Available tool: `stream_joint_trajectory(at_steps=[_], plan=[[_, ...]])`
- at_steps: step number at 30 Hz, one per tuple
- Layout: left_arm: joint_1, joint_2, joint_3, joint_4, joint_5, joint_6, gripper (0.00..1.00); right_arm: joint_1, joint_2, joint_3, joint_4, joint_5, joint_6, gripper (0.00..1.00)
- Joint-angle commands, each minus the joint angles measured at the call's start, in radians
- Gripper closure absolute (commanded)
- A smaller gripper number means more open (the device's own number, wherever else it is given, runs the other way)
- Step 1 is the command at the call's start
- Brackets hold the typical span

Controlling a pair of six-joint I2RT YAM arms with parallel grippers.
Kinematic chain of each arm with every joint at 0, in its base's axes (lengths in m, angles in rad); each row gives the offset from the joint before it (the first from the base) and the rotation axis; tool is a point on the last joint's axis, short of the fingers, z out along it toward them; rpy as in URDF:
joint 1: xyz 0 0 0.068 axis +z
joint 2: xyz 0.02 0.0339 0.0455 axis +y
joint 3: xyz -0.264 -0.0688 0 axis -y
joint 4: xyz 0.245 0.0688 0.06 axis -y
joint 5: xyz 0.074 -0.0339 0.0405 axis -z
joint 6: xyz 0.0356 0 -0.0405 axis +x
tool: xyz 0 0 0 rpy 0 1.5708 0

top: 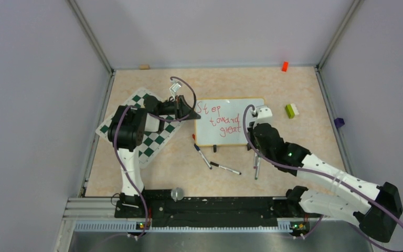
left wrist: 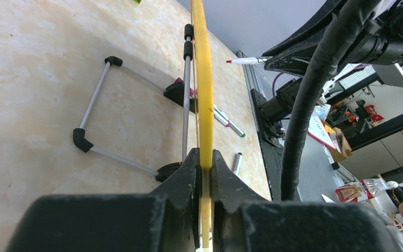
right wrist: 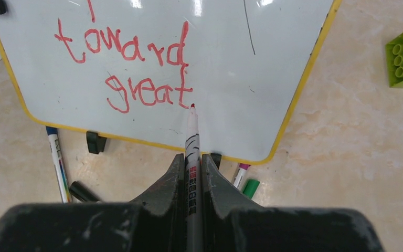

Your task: Write a sentence on the whiteboard

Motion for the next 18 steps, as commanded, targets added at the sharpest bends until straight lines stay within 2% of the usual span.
stream_joint_trajectory(at_steps=[1,7,12,15,18], plan=[[0.005,-0.015,0.011,0.109,-0.029,-0.005,1.00,-0.010,0.017,-0.010,0.075,-0.033,0.014,1.00],[0.007,-0.018,0.007,0.109,-0.026,-0.002,1.00,-0.011,0.041,-0.021,0.113,-0.020,0.005,1.00],[0.007,-0.027,-0.001,0.109,-0.028,0.005,1.00,-0.010,0.056,-0.034,0.144,0.050,0.010,1.00],[0.009,-0.023,0.000,0.108,-0.029,0.004,1.00,-0.015,0.092,-0.009,0.109,0.105,0.021,1.00],[0.010,-0.028,-0.004,0.109,-0.031,0.008,1.00,-0.044,0.123,0.027,0.051,0.062,0.036,1.00]])
